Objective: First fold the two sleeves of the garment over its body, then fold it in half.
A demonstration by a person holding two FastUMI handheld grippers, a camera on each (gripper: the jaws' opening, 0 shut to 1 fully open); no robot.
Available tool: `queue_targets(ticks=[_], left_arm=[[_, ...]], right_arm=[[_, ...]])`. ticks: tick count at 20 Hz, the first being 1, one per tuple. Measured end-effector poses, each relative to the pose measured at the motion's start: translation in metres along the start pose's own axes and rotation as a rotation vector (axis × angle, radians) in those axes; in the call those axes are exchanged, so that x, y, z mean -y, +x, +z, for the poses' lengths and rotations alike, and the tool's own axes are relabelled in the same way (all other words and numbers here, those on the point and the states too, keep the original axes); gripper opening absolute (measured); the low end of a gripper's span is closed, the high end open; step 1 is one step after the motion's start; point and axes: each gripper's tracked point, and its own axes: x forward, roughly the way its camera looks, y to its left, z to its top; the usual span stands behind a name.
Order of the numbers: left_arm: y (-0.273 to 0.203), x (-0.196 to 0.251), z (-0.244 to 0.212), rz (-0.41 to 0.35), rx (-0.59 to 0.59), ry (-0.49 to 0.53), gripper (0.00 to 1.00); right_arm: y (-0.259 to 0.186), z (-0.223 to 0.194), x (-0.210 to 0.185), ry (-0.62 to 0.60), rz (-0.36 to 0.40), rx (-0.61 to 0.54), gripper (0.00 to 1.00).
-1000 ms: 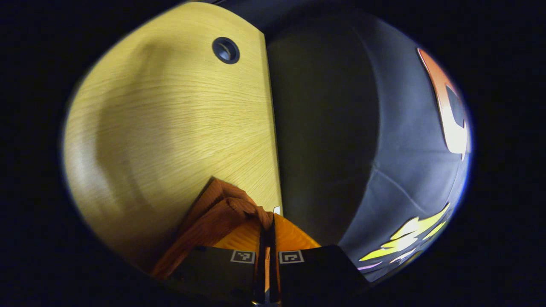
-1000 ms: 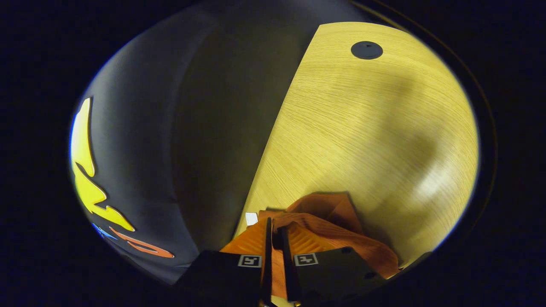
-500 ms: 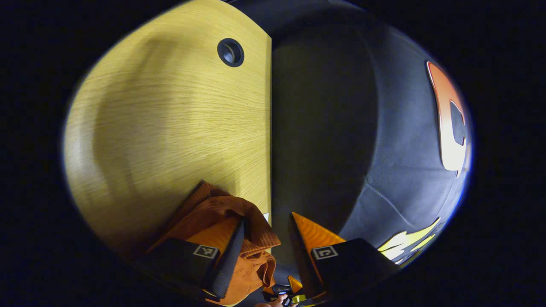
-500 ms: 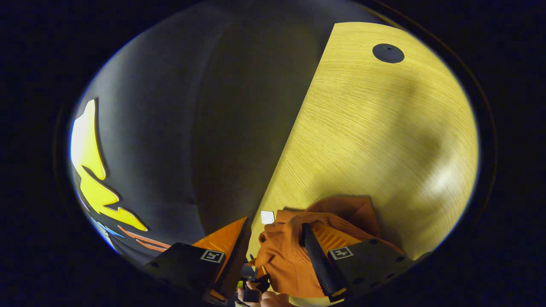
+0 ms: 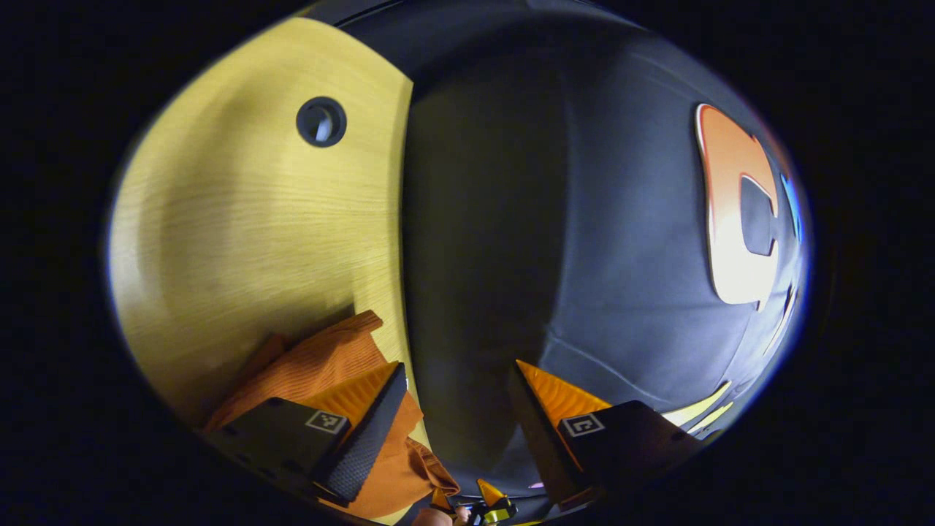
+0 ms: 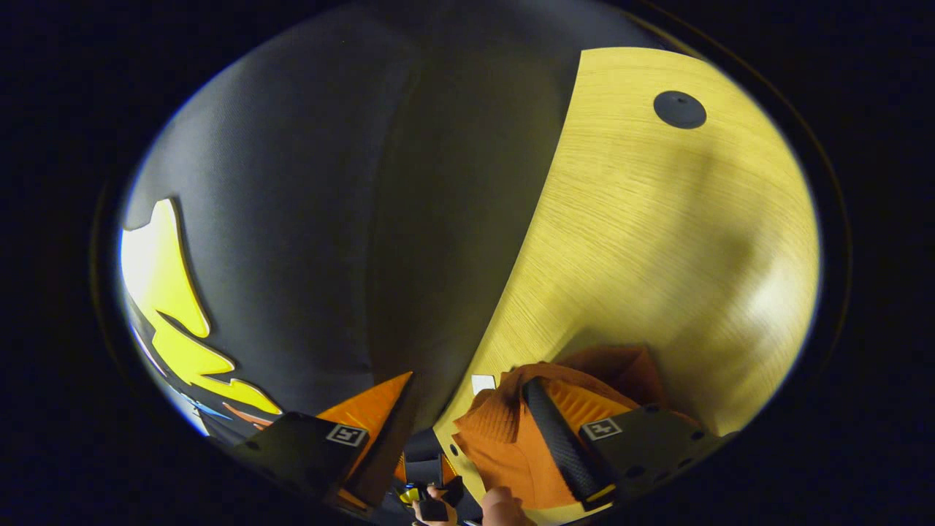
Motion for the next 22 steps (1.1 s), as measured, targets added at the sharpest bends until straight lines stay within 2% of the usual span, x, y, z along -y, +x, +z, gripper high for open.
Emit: queue_targets(ticks=[1, 3, 6, 8, 9, 10, 11, 12, 13, 14, 15, 16, 19, 21, 22], left_arm=[[-0.009, 0.004, 0.001, 0.009, 0.003, 0.006, 0.96], [-0.029, 0.009, 0.005, 0.021, 0.029, 0.039, 0.96], [-0.070, 0.022, 0.007, 0.042, 0.075, 0.125, 0.97], [-0.101, 0.037, 0.006, 0.052, 0.107, 0.197, 0.96], [-0.115, 0.045, 0.003, 0.059, 0.122, 0.242, 0.97], [-0.131, 0.055, -0.001, 0.061, 0.136, 0.292, 0.97], [-0.146, 0.067, -0.008, 0.062, 0.149, 0.348, 0.96], [-0.162, 0.076, -0.014, 0.073, 0.162, 0.412, 0.96], [-0.177, 0.087, -0.021, 0.074, 0.172, 0.474, 0.97], [-0.193, 0.099, -0.028, 0.072, 0.175, 0.542, 0.97], [-0.208, 0.106, -0.036, 0.079, 0.178, 0.615, 0.97], [-0.224, 0.114, -0.042, 0.087, 0.186, 0.693, 0.98], [-0.264, 0.125, -0.050, 0.137, 0.219, 0.930, 0.98], [-0.290, 0.133, -0.049, 0.156, 0.246, 1.038, 0.98], [-0.303, 0.138, -0.049, 0.160, 0.250, 1.047, 0.98]], right_arm=[[-0.004, 0.003, -0.005, 0.001, 0.009, 0.010, 0.94], [-0.010, 0.013, -0.019, 0.001, 0.057, 0.030, 0.94], [-0.024, 0.025, -0.026, -0.041, 0.066, 0.040, 0.94], [-0.043, 0.022, -0.034, -0.114, 0.056, 0.040, 0.94], [-0.053, 0.018, -0.041, -0.163, 0.053, 0.035, 0.87], [-0.064, 0.013, -0.050, -0.207, 0.061, 0.032, 0.94], [-0.073, 0.007, -0.058, -0.247, 0.064, 0.026, 0.88], [-0.086, -0.001, -0.066, -0.294, 0.064, 0.022, 0.87], [-0.099, -0.007, -0.074, -0.335, 0.069, 0.019, 0.88], [-0.113, -0.015, -0.084, -0.386, 0.081, 0.021, 0.94], [-0.126, -0.027, -0.094, -0.441, 0.085, 0.030, 0.88], [-0.140, -0.037, -0.104, -0.501, 0.089, 0.042, 0.94], [-0.181, -0.071, -0.128, -0.684, 0.085, 0.114, 0.94], [-0.209, -0.097, -0.139, -0.767, 0.091, 0.152, 0.94], [-0.221, -0.108, -0.143, -0.790, 0.091, 0.159, 0.94]])
